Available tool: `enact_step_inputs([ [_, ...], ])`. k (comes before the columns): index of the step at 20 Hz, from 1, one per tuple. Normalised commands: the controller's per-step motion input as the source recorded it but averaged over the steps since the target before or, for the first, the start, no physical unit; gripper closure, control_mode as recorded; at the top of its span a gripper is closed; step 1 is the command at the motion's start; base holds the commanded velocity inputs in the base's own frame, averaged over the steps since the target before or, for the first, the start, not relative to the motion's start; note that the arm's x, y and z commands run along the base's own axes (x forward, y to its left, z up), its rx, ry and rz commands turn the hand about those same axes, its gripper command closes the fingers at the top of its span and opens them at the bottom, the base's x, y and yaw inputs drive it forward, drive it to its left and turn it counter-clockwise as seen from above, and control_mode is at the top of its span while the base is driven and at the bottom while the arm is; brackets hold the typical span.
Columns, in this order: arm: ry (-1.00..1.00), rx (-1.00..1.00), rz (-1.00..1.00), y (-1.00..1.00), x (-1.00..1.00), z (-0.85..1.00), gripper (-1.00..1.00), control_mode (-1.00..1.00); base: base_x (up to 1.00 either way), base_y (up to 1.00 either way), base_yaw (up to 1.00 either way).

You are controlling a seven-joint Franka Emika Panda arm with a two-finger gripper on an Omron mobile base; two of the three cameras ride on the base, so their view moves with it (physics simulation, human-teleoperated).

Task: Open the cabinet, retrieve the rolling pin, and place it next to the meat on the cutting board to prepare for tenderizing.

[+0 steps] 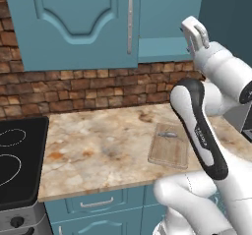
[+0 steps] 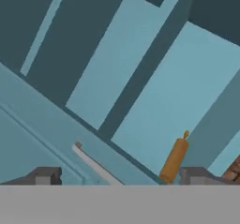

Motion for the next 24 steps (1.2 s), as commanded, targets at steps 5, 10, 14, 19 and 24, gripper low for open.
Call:
enact_step_inputs([
  [5,0.05,0.07,0.31,-0.01,0.66,-0.18,-1.00,-1.00,0.00,0.00,0.00],
  [10,0.08,0.06,0.24,0.00,0.72,-0.10,-1.00,-1.00,0.00,0.00,0.00],
  [14,0.08,0.05,0.19,0.01,0.57,0.00,-1.00,-1.00,0.00,0.00,0.00],
  [19,0.03,0.00,0.13,0.20,0.26,0.00,-1.00,-1.00,0.00,0.00,0.00],
  [24,0.01,0.00,0.06,0.28,0.17,0.00,-1.00,-1.00,0.00,0.00,0.00],
])
